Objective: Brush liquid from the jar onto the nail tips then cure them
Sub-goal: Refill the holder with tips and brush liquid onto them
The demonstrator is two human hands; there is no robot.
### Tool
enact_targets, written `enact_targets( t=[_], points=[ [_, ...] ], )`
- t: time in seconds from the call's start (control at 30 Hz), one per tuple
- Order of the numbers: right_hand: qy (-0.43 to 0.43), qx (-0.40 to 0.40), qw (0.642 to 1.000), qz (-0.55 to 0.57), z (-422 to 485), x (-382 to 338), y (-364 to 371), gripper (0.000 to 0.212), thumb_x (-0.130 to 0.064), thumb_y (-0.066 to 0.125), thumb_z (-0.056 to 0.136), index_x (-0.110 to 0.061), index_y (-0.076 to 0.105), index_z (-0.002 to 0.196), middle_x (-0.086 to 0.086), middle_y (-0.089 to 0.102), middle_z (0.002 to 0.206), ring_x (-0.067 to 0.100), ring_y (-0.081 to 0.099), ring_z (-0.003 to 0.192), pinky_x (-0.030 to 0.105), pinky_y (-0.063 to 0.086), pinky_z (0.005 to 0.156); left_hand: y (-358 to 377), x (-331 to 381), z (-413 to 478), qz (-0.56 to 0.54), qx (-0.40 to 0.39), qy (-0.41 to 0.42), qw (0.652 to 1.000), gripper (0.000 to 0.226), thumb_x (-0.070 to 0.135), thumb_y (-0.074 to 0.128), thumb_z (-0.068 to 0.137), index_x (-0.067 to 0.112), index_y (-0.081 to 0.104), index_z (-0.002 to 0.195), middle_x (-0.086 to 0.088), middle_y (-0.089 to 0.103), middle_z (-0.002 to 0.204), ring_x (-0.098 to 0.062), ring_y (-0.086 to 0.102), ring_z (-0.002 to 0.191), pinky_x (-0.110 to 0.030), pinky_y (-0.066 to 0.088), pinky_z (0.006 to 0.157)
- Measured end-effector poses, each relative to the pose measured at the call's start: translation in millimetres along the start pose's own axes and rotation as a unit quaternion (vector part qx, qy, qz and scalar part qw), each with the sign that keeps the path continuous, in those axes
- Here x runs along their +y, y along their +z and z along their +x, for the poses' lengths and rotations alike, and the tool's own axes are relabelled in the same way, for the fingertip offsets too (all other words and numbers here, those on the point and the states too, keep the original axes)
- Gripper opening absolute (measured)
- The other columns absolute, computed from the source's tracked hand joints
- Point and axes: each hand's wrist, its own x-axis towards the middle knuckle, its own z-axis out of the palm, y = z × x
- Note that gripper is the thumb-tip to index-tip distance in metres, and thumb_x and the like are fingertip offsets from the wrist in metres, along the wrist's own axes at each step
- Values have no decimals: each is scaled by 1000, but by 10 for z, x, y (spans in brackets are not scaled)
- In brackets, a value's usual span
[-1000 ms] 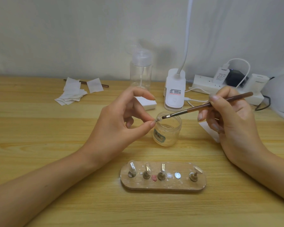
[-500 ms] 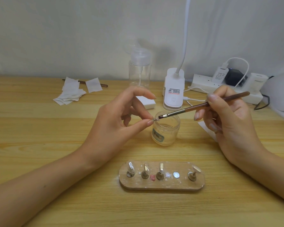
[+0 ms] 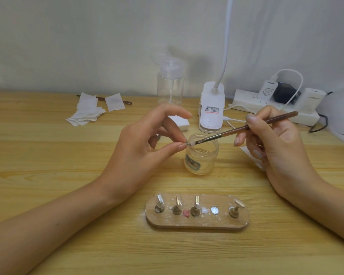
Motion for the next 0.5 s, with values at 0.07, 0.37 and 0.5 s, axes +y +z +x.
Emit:
enact_targets(
  t=[0.07,0.37,0.5],
  points=[
    [-2,10,1000,15,3,6,-18,24,-29,60,93,-20,46,76,7,66,61,11,31,39,24,18,40,3,-5,4,1,-2,1,1000,37,12,73,87,27,60,118,5,71,85,-24,66,84,-29,38,60],
    [14,-2,1000,5,8,15,-11,23,-36,61,88,-23,48,76,7,67,65,9,35,40,27,17,40,4,-8,8,7,-4,5,1000,36,11,73,87,27,61,117,6,70,85,-25,66,83,-20,38,65],
    [-5,-17,999,29,16,18,-19,23,-32,58,93,-27,50,72,5,67,65,9,33,38,27,16,41,8,6,7,7,-2,6,1000,35,11,73,87,26,61,116,5,70,85,-25,66,82,-18,38,66]
  ],
)
